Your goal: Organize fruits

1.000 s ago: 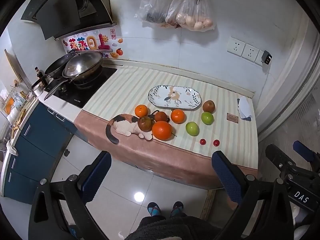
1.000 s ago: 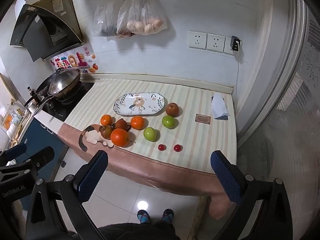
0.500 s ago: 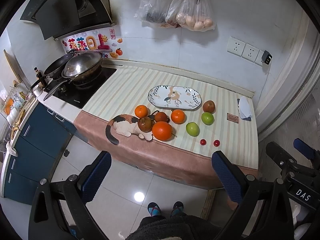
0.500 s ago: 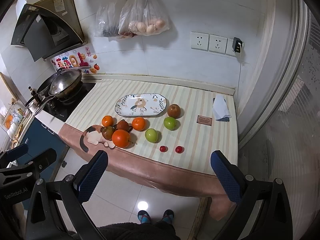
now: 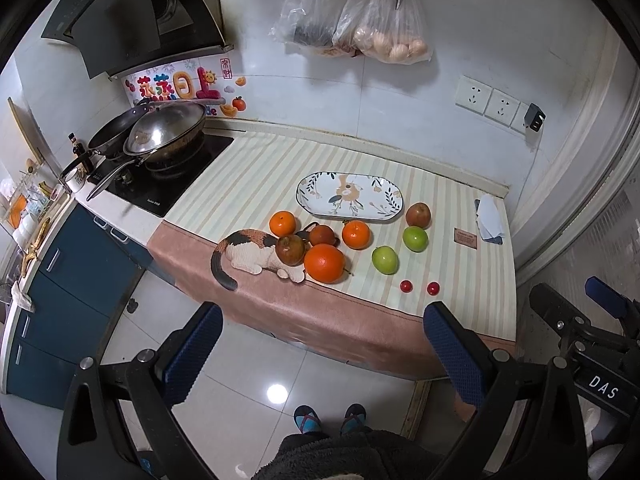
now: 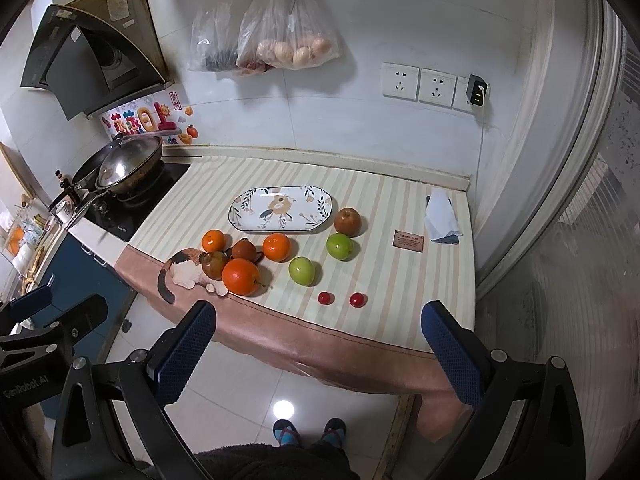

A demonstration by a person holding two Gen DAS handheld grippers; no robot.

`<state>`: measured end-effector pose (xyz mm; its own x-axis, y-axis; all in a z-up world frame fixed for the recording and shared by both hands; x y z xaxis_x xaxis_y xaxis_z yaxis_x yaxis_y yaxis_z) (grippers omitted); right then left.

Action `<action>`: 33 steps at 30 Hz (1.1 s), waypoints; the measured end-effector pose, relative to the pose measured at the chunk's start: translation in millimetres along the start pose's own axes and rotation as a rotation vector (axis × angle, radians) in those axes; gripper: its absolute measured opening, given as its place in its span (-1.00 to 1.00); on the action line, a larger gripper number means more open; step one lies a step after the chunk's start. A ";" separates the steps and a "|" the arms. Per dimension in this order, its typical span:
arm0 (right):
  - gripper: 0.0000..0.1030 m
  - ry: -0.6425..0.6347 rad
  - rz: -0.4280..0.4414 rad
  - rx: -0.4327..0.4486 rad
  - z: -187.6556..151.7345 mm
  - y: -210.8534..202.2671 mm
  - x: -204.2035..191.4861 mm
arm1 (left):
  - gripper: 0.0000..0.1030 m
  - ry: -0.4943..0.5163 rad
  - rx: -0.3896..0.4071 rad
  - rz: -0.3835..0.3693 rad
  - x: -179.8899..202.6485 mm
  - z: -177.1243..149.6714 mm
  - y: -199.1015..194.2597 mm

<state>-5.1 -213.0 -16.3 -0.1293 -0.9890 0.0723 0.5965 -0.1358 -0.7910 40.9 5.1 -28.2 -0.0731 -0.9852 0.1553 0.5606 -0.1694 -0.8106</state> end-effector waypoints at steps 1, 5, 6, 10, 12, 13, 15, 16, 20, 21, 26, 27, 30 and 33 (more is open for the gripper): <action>1.00 0.000 0.002 -0.001 0.2 -0.3 -0.3 | 1.00 0.000 0.001 0.001 0.2 1.7 -0.2; 1.00 -0.002 0.009 -0.004 0.9 1.7 0.0 | 0.99 0.000 0.001 0.001 0.3 3.5 -0.5; 1.00 -0.003 0.009 -0.004 0.8 1.4 -0.1 | 1.00 -0.001 0.002 0.000 0.1 3.4 -0.5; 1.00 -0.004 0.009 -0.003 0.4 1.8 -0.9 | 1.00 -0.002 0.003 -0.005 -0.4 0.7 -0.9; 1.00 0.000 0.012 -0.005 -0.2 0.8 -1.1 | 1.00 -0.001 0.002 -0.006 -0.9 0.7 -1.2; 1.00 -0.001 0.010 -0.003 -0.9 0.0 -1.1 | 1.00 -0.003 0.002 -0.006 -0.7 0.5 -1.1; 1.00 0.000 0.010 0.001 -2.3 -0.1 -0.5 | 1.00 -0.003 0.000 -0.006 -0.5 -0.4 -1.0; 1.00 0.000 0.008 0.002 -2.6 -0.1 -0.1 | 1.00 -0.002 0.000 -0.006 0.3 -1.6 -1.0; 1.00 0.004 0.006 0.009 -4.9 -1.3 2.2 | 1.00 -0.003 0.003 -0.005 0.6 -1.3 -1.2; 1.00 0.004 0.006 0.011 -5.3 -1.6 3.0 | 1.00 -0.003 0.002 -0.006 0.4 -1.2 -0.9; 1.00 0.010 0.011 0.014 -5.1 -3.6 5.6 | 1.00 -0.004 0.002 -0.006 0.3 -1.3 -1.1; 1.00 0.010 0.010 0.016 -5.3 -4.4 6.6 | 1.00 -0.004 0.003 -0.006 0.4 -1.3 -1.3; 1.00 0.007 0.005 0.024 -5.6 -7.3 8.0 | 1.00 -0.004 0.002 -0.007 0.1 -0.7 -1.2; 1.00 0.009 0.006 0.023 -5.3 -8.0 8.3 | 1.00 -0.002 0.002 -0.006 0.3 -1.1 -1.4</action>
<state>-15.2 -219.8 -12.7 -0.1323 -0.9893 0.0619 0.6157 -0.1310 -0.7770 39.1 4.9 -27.7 -0.0749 -0.9840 0.1615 0.5616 -0.1754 -0.8086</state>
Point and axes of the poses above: each gripper's, at about its wrist camera, not at the fingertips, and y roughly the way its jaws point, x to its right, z to its top, the point moved 5 cm from there along y, roughly the way its jaws point, and after that the axes turned 10 degrees about -z, right-handed, at the moved point
